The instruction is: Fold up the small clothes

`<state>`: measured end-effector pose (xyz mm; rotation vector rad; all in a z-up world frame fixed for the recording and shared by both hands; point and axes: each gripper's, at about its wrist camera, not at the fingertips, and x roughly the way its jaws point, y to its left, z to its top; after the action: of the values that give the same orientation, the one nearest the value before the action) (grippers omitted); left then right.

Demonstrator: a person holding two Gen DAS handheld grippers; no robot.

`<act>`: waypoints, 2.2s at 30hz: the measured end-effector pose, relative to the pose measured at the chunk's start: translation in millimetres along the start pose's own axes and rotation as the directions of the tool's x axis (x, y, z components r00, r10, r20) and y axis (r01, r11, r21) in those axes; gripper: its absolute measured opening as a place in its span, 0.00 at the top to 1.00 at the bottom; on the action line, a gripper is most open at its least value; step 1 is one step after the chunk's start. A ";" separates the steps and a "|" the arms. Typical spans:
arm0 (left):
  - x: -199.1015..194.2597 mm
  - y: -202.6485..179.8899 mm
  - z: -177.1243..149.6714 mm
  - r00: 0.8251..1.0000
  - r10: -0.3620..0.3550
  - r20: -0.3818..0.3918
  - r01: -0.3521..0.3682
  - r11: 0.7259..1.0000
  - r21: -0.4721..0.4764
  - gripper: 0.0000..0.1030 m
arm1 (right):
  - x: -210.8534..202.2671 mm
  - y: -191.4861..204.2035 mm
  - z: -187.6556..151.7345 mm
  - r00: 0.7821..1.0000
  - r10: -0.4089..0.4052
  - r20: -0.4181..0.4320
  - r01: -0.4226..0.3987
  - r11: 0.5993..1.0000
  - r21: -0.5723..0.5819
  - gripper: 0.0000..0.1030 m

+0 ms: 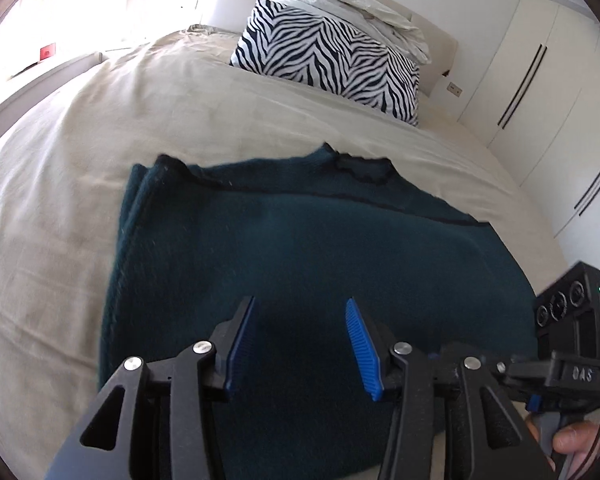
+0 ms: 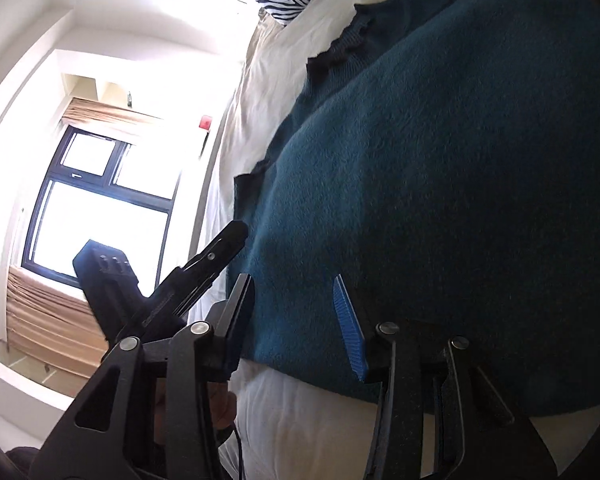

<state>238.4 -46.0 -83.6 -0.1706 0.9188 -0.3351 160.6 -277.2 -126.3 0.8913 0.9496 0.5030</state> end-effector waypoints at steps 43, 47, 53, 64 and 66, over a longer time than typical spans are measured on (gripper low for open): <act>-55.1 119.1 -17.7 0.993 -0.117 0.013 0.116 0.952 -0.284 0.37 | -58.0 36.9 -16.8 0.978 -0.104 0.182 0.109 0.994 -0.014 0.53; -29.4 132.3 -11.1 0.964 -0.255 -0.067 0.215 0.907 -0.361 0.37 | -36.1 46.4 0.6 0.989 -0.082 0.123 0.087 0.995 -0.039 0.53; -14.6 151.5 -12.8 0.924 -0.376 -0.065 0.297 0.818 -0.493 0.41 | -15.0 58.9 17.3 0.997 -0.037 0.061 0.040 0.998 -0.057 0.53; -23.7 163.2 -10.4 0.946 -0.314 -0.078 0.249 0.861 -0.444 0.43 | 17.9 66.0 25.2 1.000 -0.016 -0.019 0.015 0.998 -0.056 0.52; -14.8 157.5 -7.5 0.936 -0.342 -0.088 0.275 0.863 -0.424 0.39 | 22.2 64.0 26.1 1.000 -0.010 -0.025 0.009 0.999 -0.046 0.52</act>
<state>257.2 106.5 -122.0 -0.6913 1.1177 -0.4585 194.6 -236.9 -76.4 0.8410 0.9616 0.5271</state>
